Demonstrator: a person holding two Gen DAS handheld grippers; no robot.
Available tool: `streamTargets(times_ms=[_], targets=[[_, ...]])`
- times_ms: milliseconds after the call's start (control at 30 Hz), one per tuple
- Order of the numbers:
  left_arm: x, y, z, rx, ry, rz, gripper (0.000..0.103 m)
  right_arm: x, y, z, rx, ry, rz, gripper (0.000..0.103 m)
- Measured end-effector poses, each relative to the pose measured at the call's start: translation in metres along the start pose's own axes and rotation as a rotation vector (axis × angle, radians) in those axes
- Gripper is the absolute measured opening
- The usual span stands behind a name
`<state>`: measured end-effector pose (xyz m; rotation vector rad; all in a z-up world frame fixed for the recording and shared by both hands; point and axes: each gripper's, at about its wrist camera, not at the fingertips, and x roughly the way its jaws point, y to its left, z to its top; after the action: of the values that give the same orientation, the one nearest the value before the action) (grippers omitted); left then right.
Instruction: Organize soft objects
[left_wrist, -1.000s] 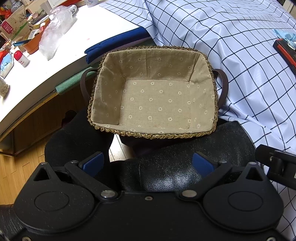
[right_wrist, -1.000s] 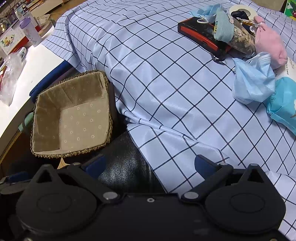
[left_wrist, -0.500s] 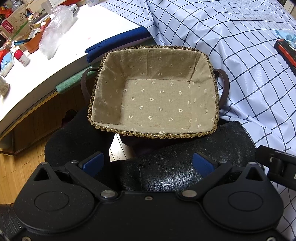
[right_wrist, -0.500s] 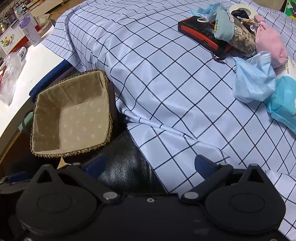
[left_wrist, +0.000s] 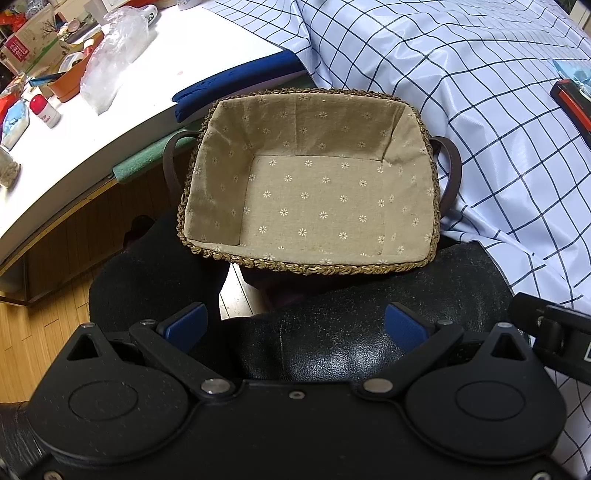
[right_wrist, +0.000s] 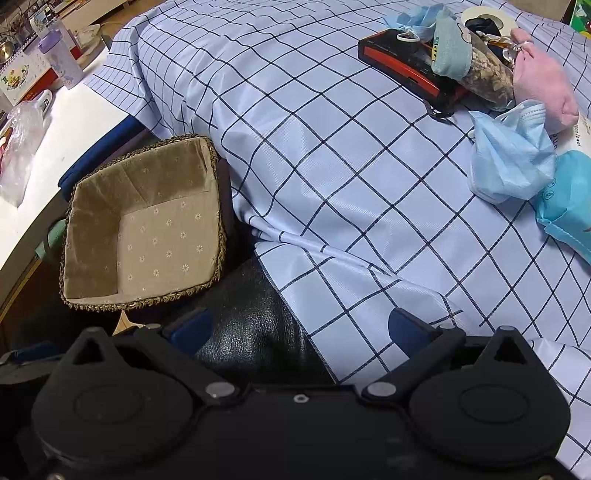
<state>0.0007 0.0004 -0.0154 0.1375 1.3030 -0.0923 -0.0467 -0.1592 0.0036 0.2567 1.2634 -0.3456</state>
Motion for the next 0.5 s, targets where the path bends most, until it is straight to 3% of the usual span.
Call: streamTargets(times_ms=[300, 500], targets=[[0.0000, 0.0003, -0.0003, 0.000, -0.010, -0.003, 0.098, 0.0014, 0.0015, -0.0004, -0.001, 0.001, -0.006, 0.102], [-0.0050, 0.0000, 0.0014, -0.001, -0.035, -0.025, 0.092, -0.0056, -0.0024, 0.0025, -0.001, -0.020, -0.004, 0.102]])
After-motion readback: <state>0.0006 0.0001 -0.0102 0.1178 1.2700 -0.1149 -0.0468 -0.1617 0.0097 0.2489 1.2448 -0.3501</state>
